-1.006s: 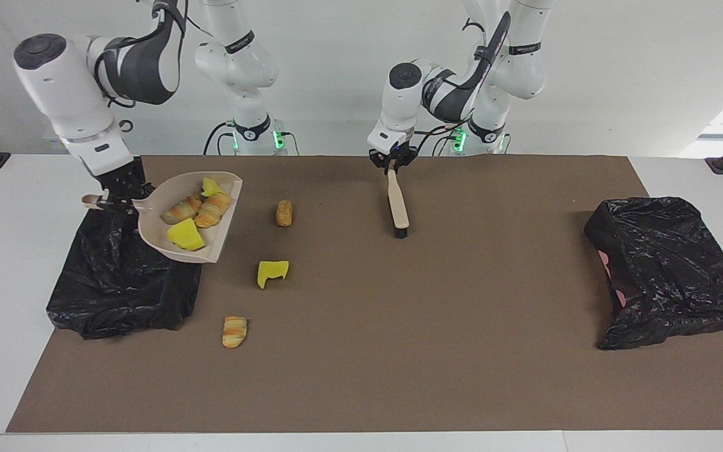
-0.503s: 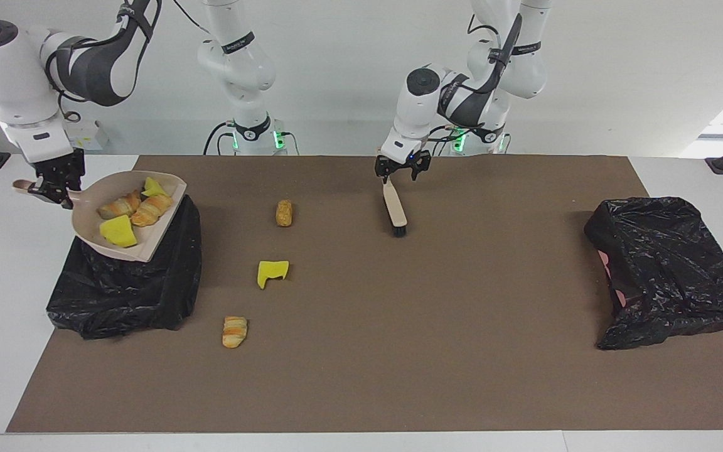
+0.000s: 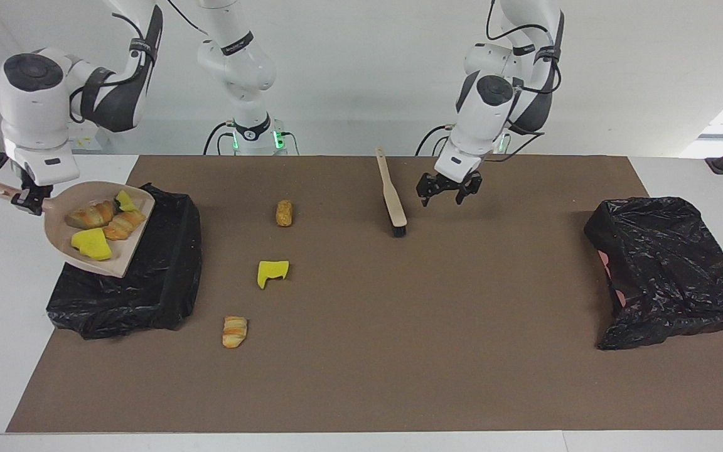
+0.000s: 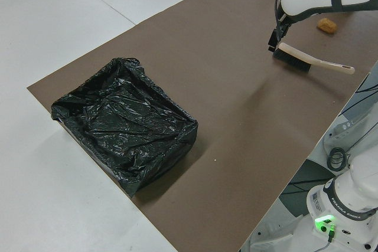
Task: Sweep and dump trash in bin
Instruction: 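Carry the loaded dustpan to the trash bag with the right gripper, then tip the dustpan into the bag with the right gripper while the left gripper withdraws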
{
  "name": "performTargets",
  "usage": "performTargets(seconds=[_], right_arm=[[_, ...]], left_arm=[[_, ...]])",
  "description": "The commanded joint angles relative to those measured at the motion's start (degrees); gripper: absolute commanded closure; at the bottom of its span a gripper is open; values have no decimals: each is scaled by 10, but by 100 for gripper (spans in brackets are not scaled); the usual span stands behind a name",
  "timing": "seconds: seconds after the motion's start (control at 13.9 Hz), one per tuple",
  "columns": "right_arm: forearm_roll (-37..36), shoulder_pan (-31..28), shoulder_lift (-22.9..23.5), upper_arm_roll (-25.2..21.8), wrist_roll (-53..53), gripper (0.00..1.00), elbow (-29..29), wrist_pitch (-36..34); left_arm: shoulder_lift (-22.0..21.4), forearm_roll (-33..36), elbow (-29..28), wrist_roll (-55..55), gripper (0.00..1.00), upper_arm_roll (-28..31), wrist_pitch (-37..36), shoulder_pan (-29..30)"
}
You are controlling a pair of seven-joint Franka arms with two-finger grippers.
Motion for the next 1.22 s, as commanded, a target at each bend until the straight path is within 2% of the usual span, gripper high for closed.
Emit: performTargets(seconds=[0.0,0.22,0.36,0.57,0.79,1.01,1.15], right_arm=[[-69,27,-32,3,78,100,-41,6],[-137,52,-60,3,136,100,-83,0],[-177,60,-62,3,148,100,-85,-20],[-236,86,-64,4,170,100,-87,-75],[-282,123,-64,4,170,100,-80,-123],[-323,137,-65,5,170,100,-77,-141],[-356,144,-64,8,174,100,-66,-159]], left_arm=[[33,0,78,61,0,-6,-57,52],[62,26,158,149,0,-6,-122,120],[78,28,208,199,0,-6,-155,162],[79,28,249,271,0,-6,-199,216],[90,29,298,294,0,-6,-242,245],[127,29,370,295,0,-6,-293,257],[135,28,388,295,0,-6,-316,258]])
